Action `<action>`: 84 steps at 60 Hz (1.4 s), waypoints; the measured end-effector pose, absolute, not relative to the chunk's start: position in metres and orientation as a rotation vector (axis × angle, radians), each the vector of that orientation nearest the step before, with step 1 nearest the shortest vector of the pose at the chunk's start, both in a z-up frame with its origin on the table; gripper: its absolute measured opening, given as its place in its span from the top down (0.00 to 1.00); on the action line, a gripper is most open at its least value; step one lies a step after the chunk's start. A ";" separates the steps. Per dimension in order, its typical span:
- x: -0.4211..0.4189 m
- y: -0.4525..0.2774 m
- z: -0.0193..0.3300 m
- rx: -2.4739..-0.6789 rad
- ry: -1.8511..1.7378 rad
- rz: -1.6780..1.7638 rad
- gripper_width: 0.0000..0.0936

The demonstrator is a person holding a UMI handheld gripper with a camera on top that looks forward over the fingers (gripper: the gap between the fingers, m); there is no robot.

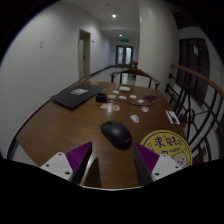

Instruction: Arrange mouse

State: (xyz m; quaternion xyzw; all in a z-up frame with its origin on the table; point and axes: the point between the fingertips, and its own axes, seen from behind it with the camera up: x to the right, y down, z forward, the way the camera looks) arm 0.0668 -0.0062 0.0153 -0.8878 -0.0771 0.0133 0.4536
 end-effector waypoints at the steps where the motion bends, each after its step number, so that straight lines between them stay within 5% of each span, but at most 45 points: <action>1: 0.072 -0.001 0.010 -2.200 -0.187 0.028 0.11; 17: 0.089 0.066 -0.019 -2.280 -0.180 0.069 0.14; 28: 0.096 0.095 -0.020 -2.287 -0.131 0.044 0.46; 41: 0.089 0.097 -0.016 -2.259 -0.124 0.092 0.65; 46: 0.088 0.082 0.018 -2.196 -0.101 0.125 0.65; 55: 0.128 0.038 0.141 -1.963 -0.056 0.081 0.65; 61: 0.189 0.011 0.168 -1.908 0.006 -0.032 0.65; 75: 0.252 -0.016 0.032 -2.166 0.120 -0.091 0.65; 84: 0.250 -0.017 -0.013 -2.231 0.130 -0.053 0.65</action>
